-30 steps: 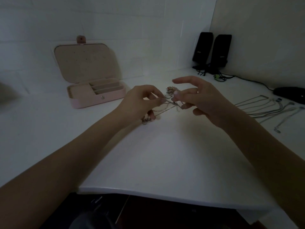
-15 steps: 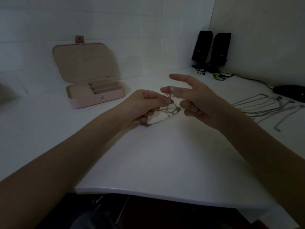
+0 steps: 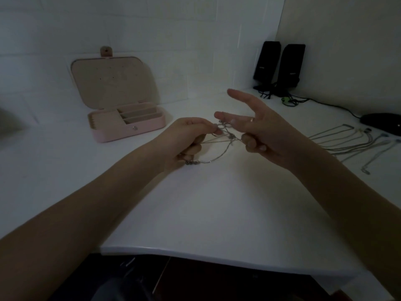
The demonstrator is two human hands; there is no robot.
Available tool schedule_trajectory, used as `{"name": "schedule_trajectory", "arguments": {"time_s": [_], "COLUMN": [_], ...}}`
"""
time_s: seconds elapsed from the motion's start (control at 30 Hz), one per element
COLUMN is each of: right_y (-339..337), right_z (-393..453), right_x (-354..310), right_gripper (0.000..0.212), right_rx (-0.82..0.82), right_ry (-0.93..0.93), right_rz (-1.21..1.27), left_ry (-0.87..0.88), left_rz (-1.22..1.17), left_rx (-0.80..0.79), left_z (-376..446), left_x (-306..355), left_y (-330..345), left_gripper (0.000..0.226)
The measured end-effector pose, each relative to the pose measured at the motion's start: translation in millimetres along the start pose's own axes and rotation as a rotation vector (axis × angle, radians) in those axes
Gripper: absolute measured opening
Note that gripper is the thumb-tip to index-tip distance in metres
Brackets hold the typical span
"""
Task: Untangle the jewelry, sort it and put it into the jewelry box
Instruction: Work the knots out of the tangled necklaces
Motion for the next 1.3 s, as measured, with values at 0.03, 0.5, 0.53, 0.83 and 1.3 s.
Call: {"name": "schedule_trajectory", "arguments": {"time_s": [0.03, 0.5, 0.53, 0.83, 1.3], "right_y": [-2.2, -1.7, -3.1, -11.4, -1.0], "right_z": [-0.3, -0.8, -0.3, -5.9, -2.2], "right_x": [-0.9, -0.3, -0.8, -9.9, -6.7], "right_gripper": [0.053, 0.038, 0.039, 0.043, 0.035], "right_rx": [0.039, 0.168, 0.186, 0.389, 0.213], "right_ry": [-0.034, -0.098, -0.107, -0.148, -0.126], "right_rz": [-0.076, -0.177, -0.180, -0.252, -0.145], "left_ry": [-0.029, 0.038, 0.043, 0.014, -0.022], "left_rz": [-0.012, 0.416, 0.400, 0.163, -0.095], "left_rx": [0.019, 0.047, 0.048, -0.069, -0.253], "left_z": [0.8, 5.9, 5.7, 1.2, -4.8], "left_x": [-1.1, -3.7, -3.6, -4.1, -1.3], "left_y": [-1.2, -4.9, -5.6, 2.2, 16.6], "left_gripper": [0.018, 0.006, 0.006, 0.034, 0.044]}}
Point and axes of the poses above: each hand's wrist, its own z-axis towards the middle knuckle, its own y-axis out of the palm, x = y × z, the point moved 5 cm from there along z, towards the middle knuckle, and after that the axes turned 3 degrees about -z, right-handed, at the moved point
